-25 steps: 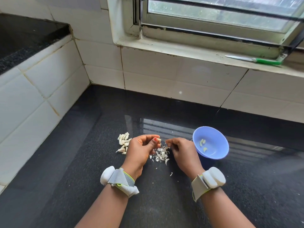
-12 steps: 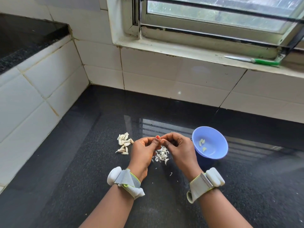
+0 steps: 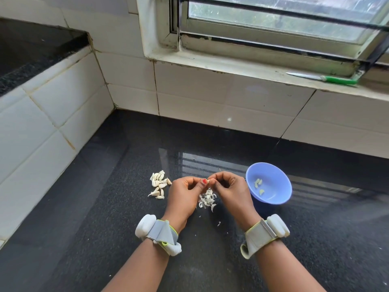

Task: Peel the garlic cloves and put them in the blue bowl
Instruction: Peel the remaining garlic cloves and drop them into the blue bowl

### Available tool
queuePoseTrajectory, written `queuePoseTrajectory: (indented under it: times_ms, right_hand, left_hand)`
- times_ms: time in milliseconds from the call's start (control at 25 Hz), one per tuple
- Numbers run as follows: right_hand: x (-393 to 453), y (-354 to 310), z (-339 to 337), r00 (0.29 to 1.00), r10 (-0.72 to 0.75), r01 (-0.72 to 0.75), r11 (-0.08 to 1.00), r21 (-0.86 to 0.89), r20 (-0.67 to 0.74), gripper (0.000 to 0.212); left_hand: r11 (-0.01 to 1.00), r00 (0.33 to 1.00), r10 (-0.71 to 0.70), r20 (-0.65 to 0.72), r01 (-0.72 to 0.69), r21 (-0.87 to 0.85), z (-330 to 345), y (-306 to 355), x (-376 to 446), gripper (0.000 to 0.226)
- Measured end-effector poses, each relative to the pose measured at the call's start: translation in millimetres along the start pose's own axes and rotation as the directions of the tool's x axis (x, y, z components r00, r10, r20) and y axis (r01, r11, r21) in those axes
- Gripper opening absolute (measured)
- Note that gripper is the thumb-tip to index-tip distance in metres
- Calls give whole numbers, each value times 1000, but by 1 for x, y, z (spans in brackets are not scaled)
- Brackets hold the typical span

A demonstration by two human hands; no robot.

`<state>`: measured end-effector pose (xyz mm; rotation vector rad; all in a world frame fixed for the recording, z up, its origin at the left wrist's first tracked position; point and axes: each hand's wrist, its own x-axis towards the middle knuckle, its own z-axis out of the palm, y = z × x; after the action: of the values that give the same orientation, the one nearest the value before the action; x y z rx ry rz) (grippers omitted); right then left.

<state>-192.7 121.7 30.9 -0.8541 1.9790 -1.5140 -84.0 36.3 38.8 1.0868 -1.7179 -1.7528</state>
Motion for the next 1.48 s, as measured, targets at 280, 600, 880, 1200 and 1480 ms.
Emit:
queuePoseTrajectory:
  times_ms: [280, 600, 880, 1200, 1480]
  right_hand:
    - [-6, -10, 3, 997, 62, -70, 979, 193, 45, 7]
    - [-3, -8, 0, 1000, -25, 24, 998, 66, 11, 18]
    - [-4, -9, -1, 999, -30, 30, 1000, -6, 10, 9]
    - [-4, -14, -3, 984, -178, 164, 945, -282, -23, 13]
    - [-6, -12, -4, 998, -67, 66, 996, -58, -7, 25]
  left_hand:
    - [980, 994, -60, -89, 42, -192, 2, 6, 0, 8]
    - [998, 998, 47, -52, -45, 45, -3, 3, 6, 8]
    - [999, 1000, -25, 9, 25, -26, 0, 5, 5, 15]
    - [995, 999, 41, -22, -38, 88, 0, 4, 5, 10]
    - [999, 1000, 29, -10, -29, 21, 0, 2, 4, 6]
